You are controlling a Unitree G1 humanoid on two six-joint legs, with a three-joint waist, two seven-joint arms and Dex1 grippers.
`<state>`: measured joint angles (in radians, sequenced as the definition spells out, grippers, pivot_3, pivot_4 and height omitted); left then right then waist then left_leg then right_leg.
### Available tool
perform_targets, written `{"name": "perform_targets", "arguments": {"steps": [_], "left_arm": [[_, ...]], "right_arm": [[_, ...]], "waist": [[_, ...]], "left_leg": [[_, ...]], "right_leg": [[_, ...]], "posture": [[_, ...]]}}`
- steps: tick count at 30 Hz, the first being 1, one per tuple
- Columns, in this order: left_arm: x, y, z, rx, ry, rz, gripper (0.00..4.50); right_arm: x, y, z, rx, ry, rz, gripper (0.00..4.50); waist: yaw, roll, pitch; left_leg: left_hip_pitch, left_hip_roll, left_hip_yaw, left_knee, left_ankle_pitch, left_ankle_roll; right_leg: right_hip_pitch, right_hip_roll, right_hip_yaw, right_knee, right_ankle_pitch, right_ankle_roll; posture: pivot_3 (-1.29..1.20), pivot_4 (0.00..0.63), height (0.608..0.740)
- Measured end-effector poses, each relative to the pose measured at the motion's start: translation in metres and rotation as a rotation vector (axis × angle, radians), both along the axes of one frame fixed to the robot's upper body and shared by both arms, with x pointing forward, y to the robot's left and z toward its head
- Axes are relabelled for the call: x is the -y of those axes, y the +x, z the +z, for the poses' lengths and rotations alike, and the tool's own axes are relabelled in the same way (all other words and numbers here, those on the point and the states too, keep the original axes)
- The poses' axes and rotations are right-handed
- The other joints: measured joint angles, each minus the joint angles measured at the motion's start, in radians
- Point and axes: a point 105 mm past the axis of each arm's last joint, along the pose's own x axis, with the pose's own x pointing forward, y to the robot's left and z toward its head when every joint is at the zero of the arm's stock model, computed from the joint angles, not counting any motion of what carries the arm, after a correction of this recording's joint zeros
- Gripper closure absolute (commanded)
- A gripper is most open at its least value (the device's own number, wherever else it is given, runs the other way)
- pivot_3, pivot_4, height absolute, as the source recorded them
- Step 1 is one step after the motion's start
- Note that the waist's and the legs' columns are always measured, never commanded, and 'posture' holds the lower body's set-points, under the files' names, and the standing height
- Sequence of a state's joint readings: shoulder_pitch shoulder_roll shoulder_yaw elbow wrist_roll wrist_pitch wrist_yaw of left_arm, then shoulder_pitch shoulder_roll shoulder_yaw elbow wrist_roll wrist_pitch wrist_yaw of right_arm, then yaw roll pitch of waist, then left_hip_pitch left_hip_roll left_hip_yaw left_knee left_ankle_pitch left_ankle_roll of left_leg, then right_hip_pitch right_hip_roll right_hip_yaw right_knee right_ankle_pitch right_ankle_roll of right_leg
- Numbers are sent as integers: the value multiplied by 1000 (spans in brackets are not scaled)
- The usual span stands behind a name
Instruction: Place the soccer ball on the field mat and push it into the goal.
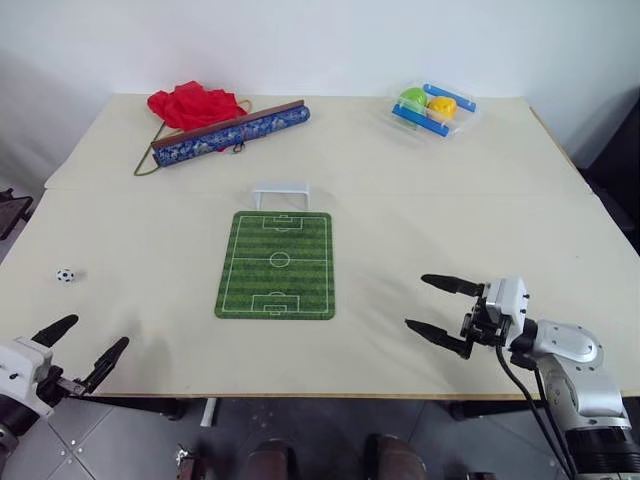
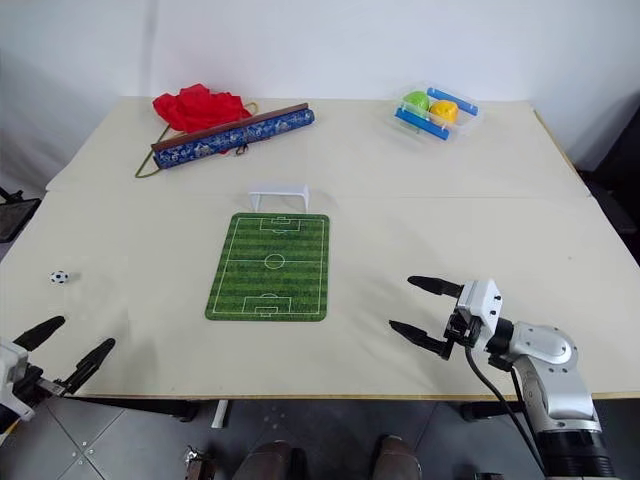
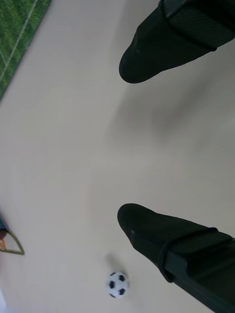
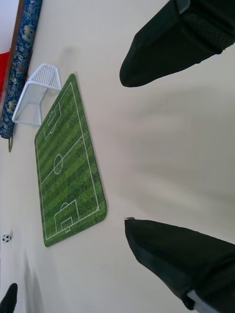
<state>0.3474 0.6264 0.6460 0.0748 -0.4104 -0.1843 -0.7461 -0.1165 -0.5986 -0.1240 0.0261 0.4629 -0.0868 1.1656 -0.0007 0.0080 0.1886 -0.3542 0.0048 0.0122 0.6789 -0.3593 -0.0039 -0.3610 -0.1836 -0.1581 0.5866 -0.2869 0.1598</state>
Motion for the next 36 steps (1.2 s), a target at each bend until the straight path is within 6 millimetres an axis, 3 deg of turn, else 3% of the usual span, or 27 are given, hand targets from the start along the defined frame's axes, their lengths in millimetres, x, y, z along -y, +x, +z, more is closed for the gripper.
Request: {"name": "perform_targets", "arguments": {"steps": [8, 11, 14, 18, 20, 26, 33, 36], "left_arm": [[1, -7, 1, 26, -111, 48, 8], [-21, -27, 3, 117, -209, 209, 8], [-48, -55, -7, 171, -306, 415, 8], [-76, -89, -24, 214, -397, 647, 8], [-77, -93, -28, 228, -425, 674, 8], [-62, -64, -18, 296, -475, 602, 8], [-71, 13, 34, 326, -406, 592, 8], [-75, 41, 40, 304, -396, 594, 8]], "right_arm": [[-11, -7, 4, -8, 49, 75, 0], [-41, -9, 20, 40, 142, 162, 0], [-64, -11, 43, 113, 251, 215, 0], [-75, -19, 52, 135, 297, 264, 0], [-75, -19, 52, 134, 297, 267, 0], [-77, -18, 56, 155, 293, 277, 0], [-76, -15, 58, 165, 289, 263, 0], [-75, -13, 57, 166, 286, 252, 0]], "waist": [[-3, 0, 0], [-14, 0, 0], [-11, 0, 0], [11, -3, -2], [22, -4, -2], [23, -6, -4], [21, -7, -4], [20, -7, -4]], "left_leg": [[0, 5, 2, 1, -1, -2], [1, 9, 2, 1, -3, -4], [0, 9, 4, 1, -3, -4], [-1, 9, 6, 2, -4, -3], [-1, 9, 7, 3, -4, -3], [-1, 9, 8, 3, -4, -4], [0, 10, 14, 3, -4, -4], [0, 11, 17, 2, -4, -4]], "right_leg": [[0, 3, 1, 0, 0, 0], [-2, 6, 3, 0, -1, -1], [-5, 7, 4, 2, -1, -2], [-6, 7, 4, 2, -1, -2], [-6, 7, 4, 2, -1, -2], [-8, 8, 6, 4, -1, -3], [-12, 10, 12, 6, -1, -4], [-14, 11, 15, 7, -1, -4]], "posture": [[0, 150, 740], [0, 150, 740], [0, 150, 740], [0, 150, 740], [0, 150, 740], [0, 150, 740], [0, 150, 740], [0, 150, 740]]}}
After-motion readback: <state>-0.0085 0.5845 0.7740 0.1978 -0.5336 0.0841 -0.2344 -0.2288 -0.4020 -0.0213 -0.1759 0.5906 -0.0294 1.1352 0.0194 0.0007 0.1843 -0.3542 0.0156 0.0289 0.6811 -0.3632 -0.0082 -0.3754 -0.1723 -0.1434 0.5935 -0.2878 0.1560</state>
